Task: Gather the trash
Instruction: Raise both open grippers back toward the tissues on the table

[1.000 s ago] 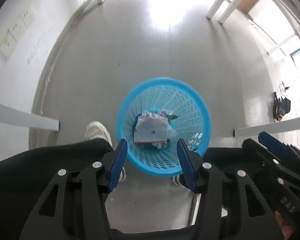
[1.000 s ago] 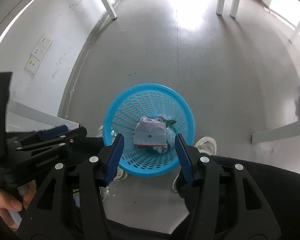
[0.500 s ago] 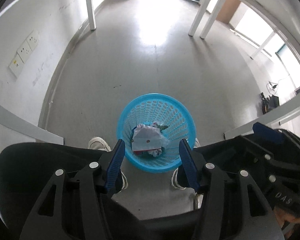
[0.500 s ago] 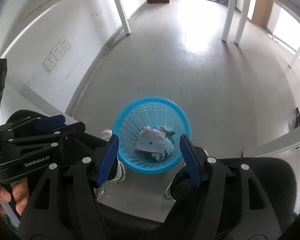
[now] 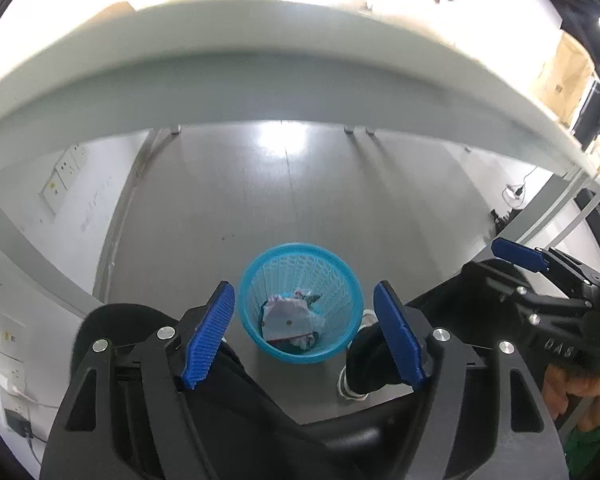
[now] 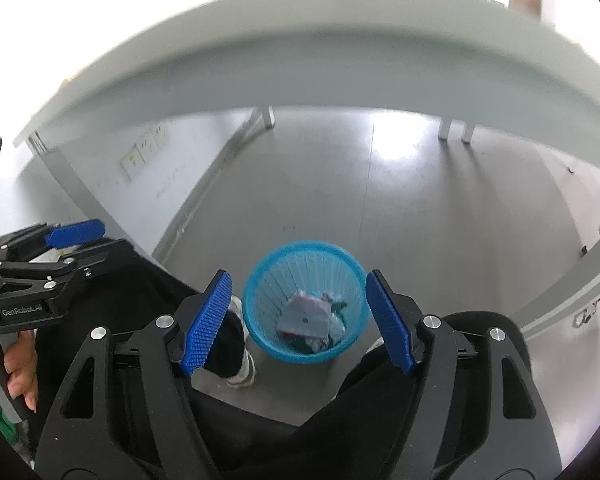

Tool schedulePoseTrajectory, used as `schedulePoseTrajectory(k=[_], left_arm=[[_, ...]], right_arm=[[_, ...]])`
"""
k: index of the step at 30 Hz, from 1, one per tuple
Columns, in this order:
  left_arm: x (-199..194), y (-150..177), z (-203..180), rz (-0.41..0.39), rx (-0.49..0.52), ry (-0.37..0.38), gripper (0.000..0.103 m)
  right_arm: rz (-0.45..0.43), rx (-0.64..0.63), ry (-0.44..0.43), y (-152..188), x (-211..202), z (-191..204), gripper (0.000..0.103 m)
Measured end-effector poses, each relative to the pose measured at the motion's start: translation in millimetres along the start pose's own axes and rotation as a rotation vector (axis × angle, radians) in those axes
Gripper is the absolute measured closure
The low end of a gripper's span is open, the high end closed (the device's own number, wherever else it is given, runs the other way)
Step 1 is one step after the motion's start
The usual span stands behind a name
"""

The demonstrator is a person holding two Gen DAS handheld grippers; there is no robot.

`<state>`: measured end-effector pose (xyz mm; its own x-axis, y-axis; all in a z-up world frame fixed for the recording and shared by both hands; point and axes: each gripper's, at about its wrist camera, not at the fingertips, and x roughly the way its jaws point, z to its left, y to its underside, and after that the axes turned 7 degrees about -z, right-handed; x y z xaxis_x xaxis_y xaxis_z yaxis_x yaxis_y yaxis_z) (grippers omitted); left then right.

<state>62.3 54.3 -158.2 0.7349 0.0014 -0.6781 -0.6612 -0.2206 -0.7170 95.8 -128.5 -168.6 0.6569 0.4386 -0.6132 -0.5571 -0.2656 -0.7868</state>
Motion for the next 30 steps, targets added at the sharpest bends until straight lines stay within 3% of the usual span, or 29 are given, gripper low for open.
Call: schedulePoseTrajectory(k=[7, 16, 26, 30], left_arm=[[-35, -18, -4, -0.138, 0.011, 0.012, 0.028], [-94, -48, -14, -0.339, 0.073, 0.073, 0.023], [-108, -82, -29, -0.408, 0.147, 0.08, 0.016], [-108, -102, -28, -0.452, 0.161, 0.075, 0.007]], right_arm=[[-0.115, -0.002, 0.013, -20, -39, -1, 0.033], [-0.198, -0.013, -0.038, -45, -68, 11, 0.032], [-0.293, -0.016, -0.032, -82, -89, 9, 0.027], [-0.323, -0.009, -0.041, -105, -85, 5, 0.022]])
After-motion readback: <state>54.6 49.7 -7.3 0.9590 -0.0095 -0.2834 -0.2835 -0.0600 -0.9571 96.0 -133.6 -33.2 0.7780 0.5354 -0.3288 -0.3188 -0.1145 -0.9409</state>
